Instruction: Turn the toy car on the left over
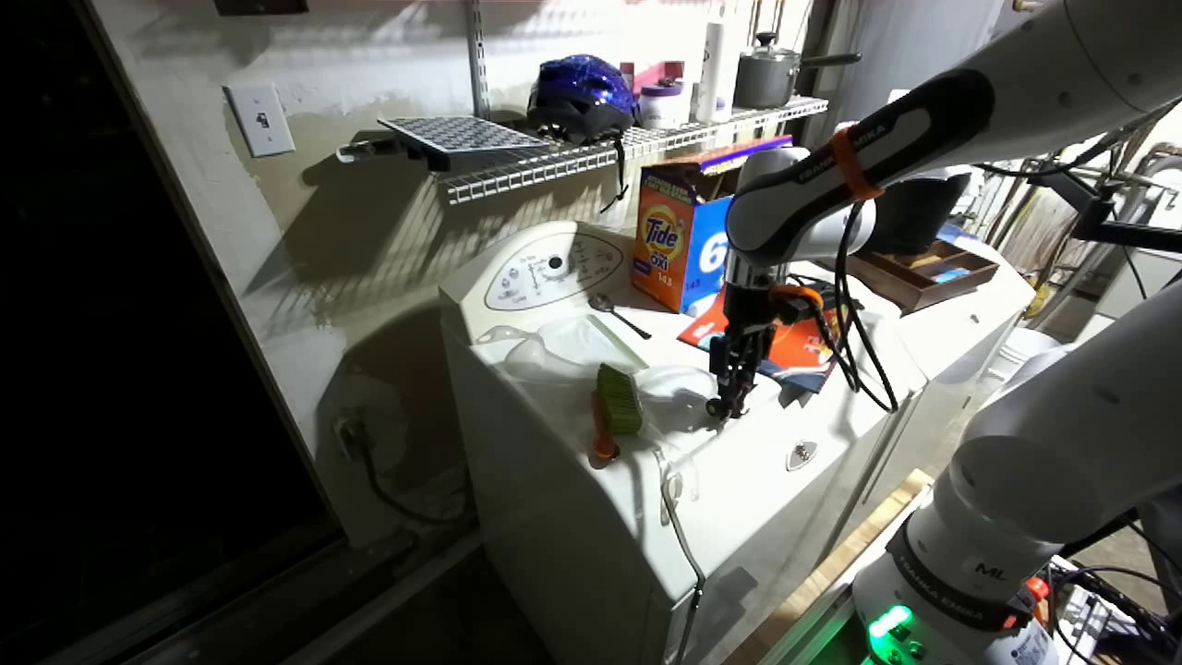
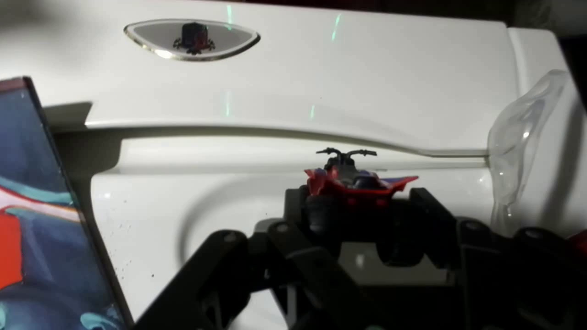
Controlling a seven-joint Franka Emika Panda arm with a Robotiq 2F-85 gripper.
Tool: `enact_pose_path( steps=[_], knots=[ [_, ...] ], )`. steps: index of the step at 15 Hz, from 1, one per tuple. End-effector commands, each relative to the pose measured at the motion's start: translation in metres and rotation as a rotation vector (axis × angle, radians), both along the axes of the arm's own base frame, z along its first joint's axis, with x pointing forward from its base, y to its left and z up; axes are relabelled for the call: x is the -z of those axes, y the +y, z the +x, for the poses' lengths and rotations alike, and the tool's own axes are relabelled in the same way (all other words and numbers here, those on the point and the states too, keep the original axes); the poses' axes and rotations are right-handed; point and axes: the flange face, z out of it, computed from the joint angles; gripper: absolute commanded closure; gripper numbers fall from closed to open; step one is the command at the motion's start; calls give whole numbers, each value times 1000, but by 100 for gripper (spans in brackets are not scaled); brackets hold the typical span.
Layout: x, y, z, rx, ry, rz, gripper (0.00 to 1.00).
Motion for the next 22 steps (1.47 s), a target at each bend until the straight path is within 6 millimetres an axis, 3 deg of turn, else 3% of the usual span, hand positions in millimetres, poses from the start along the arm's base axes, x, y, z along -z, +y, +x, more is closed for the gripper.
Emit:
enact_pose_path(
  steps=[1,11,22],
  knots=[
    [-5,-7,-9,72,51,123,65],
    [14,-30,-2,304,131,288,65],
    [40,-78,43,600,254,394,65]
  ],
)
